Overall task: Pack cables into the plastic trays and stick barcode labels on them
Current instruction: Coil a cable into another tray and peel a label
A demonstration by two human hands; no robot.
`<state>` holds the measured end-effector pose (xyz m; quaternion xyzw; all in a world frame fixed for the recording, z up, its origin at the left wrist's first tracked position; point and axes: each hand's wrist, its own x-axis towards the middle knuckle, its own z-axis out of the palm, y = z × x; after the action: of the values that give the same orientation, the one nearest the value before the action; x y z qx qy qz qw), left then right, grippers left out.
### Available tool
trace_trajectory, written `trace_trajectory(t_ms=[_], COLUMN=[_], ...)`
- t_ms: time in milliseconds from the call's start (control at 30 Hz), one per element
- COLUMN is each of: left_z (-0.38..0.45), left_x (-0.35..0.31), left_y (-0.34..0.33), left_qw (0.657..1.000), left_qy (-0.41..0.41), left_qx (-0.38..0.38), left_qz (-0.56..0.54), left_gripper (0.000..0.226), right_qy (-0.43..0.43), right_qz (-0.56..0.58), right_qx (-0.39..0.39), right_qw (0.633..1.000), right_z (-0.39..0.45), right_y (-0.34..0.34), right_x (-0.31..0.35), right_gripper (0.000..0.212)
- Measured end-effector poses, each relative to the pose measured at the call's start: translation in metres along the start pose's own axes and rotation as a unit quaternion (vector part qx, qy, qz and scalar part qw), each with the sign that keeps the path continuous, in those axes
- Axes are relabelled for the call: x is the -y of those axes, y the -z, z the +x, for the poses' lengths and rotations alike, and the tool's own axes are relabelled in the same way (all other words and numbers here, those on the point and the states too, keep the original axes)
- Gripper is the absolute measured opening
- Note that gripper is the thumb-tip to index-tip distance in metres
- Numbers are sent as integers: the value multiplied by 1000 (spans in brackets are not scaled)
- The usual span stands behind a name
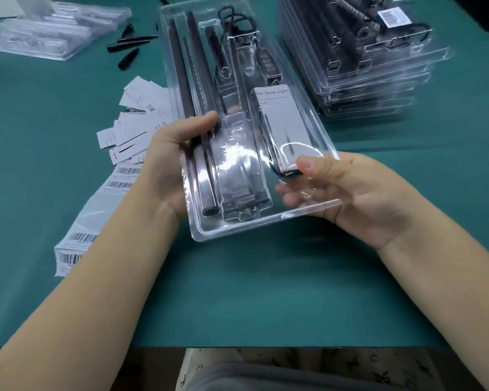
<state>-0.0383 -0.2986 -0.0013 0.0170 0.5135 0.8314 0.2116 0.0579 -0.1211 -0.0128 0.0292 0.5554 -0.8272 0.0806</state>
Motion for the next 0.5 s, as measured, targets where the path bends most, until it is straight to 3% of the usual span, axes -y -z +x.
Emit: trace_trajectory(t_ms=[100, 200, 267, 367, 433, 500], left_z=[2, -2, -2, -3, -3, -4], left_x=[4, 5, 5, 2, 3, 3], left_y=[0, -3, 0, 1, 1, 1], left_qw=[1000, 1000, 999, 999, 998, 997], left_qy=[23, 2, -8, 17, 18, 17], left_qx=[8, 18, 13, 19, 26, 29], left_qz=[-18, 12, 32, 35, 49, 66], left_gripper=[22, 18, 16, 33, 27, 13], right_qy=[5, -19, 0, 30, 27, 19], right_qz=[26, -27, -104, -239, -282, -301], right_qx=[15, 0, -15, -36, -27, -28], right_qw=[1000, 999, 994, 970, 959, 953], right_z=[1, 1, 2, 0, 0, 0], right_y=[3, 6, 10, 15, 14, 12], right_x=[1, 5, 9, 14, 11, 5], right_gripper=[17, 22, 56, 110, 110, 91])
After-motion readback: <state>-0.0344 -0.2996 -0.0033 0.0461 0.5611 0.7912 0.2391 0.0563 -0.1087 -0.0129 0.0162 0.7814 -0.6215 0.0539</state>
